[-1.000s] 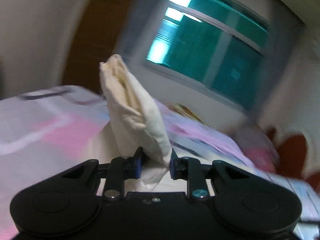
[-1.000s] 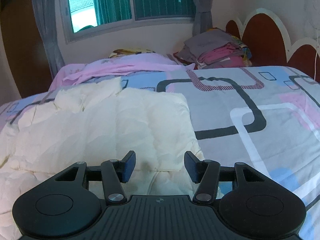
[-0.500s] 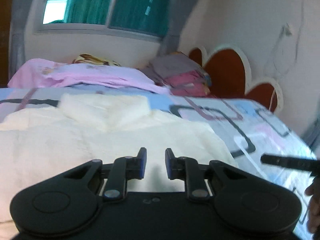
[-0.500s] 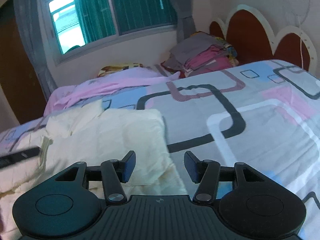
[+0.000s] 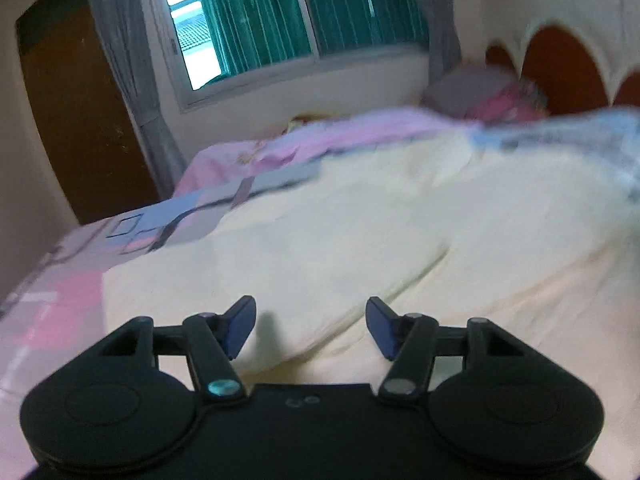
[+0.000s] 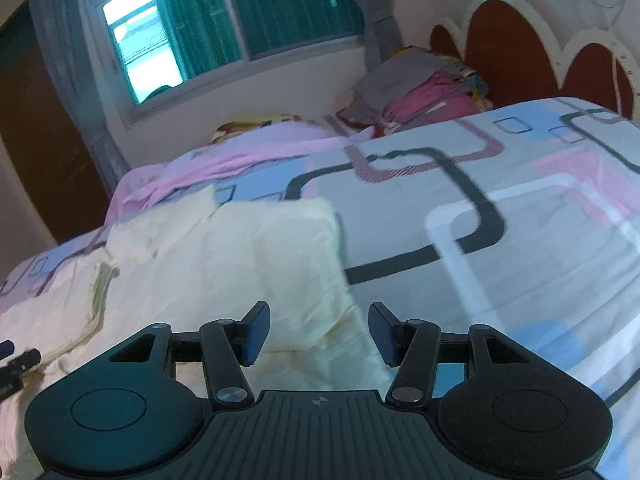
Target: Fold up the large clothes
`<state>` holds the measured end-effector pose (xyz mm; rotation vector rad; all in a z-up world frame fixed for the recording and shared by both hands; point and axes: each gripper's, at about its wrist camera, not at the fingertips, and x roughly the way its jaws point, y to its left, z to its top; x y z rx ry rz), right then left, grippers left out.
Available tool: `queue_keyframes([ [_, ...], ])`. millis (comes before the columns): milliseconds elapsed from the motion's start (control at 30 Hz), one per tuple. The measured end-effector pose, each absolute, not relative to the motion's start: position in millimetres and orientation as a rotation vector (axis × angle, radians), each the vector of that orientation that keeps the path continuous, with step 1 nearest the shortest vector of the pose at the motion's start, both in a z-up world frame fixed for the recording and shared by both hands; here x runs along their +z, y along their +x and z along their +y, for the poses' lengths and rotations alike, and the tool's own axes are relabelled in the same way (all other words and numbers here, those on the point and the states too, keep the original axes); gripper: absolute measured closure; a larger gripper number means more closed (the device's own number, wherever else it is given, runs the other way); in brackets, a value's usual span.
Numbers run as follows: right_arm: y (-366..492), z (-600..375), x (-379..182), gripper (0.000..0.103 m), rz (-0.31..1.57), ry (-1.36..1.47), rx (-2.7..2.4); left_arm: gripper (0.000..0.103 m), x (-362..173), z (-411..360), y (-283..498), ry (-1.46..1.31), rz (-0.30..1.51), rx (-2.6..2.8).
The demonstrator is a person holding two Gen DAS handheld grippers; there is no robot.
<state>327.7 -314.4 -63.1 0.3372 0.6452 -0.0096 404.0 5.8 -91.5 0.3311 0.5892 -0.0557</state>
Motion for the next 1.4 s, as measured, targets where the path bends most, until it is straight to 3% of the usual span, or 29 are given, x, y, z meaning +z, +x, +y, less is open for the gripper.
queue_keyframes([
  [100, 334, -299, -63, 0.048, 0.652, 0.308, 0.015, 0.049, -108, 6, 415, 0.419, 0.593, -0.040],
  [200, 337, -289, -60, 0.048, 0.654, 0.284, 0.031, 0.061, -111, 13, 428, 0.364, 0.596, -0.072],
  [267, 337, -286, -60, 0.048, 0.655, 0.274, 0.034, 0.080, -108, 16, 436, 0.308, 0.608, -0.104],
  [367, 337, -286, -59, 0.048, 0.658, 0.271, 0.029, 0.097, -106, 18, 450, 0.232, 0.618, -0.131],
  [467, 339, -287, -57, 0.048, 0.655, 0.279, 0.029, 0.100, -102, 23, 452, 0.168, 0.588, -0.149],
  [567, 348, -282, -56, 0.048, 0.653, 0.321, 0.067, 0.099, -99, 27, 447, 0.120, 0.577, -0.125],
  [600, 353, -279, -56, 0.048, 0.651, 0.337, 0.082, 0.094, -97, 30, 442, 0.114, 0.563, -0.096],
  [667, 367, -267, -57, 0.048, 0.661, 0.367, 0.107, 0.059, -92, 42, 429, 0.061, 0.530, -0.032],
  [733, 379, -253, -59, 0.048, 0.672, 0.394, 0.151, 0.049, -86, 63, 415, -0.021, 0.506, 0.026],
  [767, 385, -245, -60, 0.046, 0.677, 0.404, 0.171, 0.049, -84, 75, 409, -0.055, 0.508, 0.043],
  [800, 390, -235, -61, 0.035, 0.679, 0.413, 0.192, 0.049, -82, 86, 405, -0.088, 0.511, 0.052],
  [833, 395, -227, -62, 0.033, 0.675, 0.433, 0.221, 0.049, -81, 97, 401, -0.121, 0.517, 0.058],
  [1300, 489, -129, -104, 0.034, 0.822, 0.809, 0.436, 0.052, -92, 189, 400, -0.435, 0.595, 0.073],
  [1367, 498, -121, -110, 0.051, 0.840, 0.818, 0.447, 0.053, -95, 192, 403, -0.437, 0.597, 0.046],
  [1400, 502, -117, -111, 0.068, 0.852, 0.812, 0.442, 0.053, -97, 194, 402, -0.444, 0.593, 0.035],
])
